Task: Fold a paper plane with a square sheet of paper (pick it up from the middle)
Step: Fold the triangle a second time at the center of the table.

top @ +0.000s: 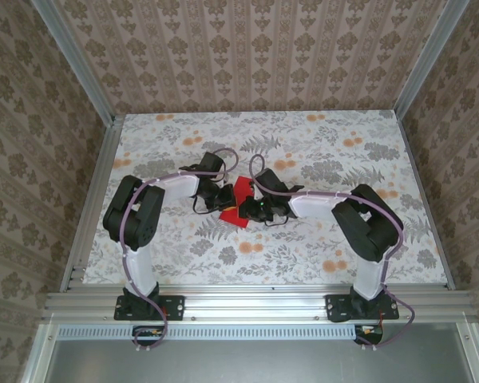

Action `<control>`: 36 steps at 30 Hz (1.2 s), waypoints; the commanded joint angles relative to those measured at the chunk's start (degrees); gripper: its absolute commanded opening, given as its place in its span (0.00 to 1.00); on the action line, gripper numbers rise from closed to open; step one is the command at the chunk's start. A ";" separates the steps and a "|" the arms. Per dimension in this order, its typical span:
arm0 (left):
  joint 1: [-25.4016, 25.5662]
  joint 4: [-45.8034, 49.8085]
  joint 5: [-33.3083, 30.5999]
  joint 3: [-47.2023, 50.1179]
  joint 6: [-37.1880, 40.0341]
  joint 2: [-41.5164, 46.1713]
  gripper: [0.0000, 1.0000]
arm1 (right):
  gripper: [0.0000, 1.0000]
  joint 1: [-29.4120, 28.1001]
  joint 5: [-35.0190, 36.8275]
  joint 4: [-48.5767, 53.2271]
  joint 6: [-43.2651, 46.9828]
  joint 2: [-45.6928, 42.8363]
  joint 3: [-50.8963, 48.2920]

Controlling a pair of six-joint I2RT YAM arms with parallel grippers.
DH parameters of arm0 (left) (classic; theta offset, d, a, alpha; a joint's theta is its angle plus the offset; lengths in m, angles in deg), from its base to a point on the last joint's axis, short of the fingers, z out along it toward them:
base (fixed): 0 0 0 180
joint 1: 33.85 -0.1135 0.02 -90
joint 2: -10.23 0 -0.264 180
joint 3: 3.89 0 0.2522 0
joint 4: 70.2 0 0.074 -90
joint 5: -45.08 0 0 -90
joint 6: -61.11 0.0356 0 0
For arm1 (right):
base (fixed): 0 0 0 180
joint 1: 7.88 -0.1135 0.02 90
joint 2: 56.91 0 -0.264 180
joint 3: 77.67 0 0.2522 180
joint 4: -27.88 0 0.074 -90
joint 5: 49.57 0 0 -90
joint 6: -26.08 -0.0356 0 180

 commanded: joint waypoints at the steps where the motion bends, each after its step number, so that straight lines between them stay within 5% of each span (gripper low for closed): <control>1: 0.48 1.01 -0.98 0.44 1.75 -1.60 0.06 | 0.19 -0.30 -3.04 -0.27 -1.92 2.18 0.66; 17: 0.48 -0.33 -0.92 2.06 1.14 -0.37 0.08 | 0.19 -0.30 -10.49 -9.83 -6.54 3.35 -5.35; 28: 0.48 -1.96 -0.65 3.25 1.17 2.03 0.09 | 0.24 1.48 -4.94 -6.88 -2.79 -5.58 -7.15; 36: 0.39 -3.98 -0.38 4.98 0.55 2.30 0.09 | 0.22 1.08 -6.27 -6.53 -3.41 -2.55 -6.97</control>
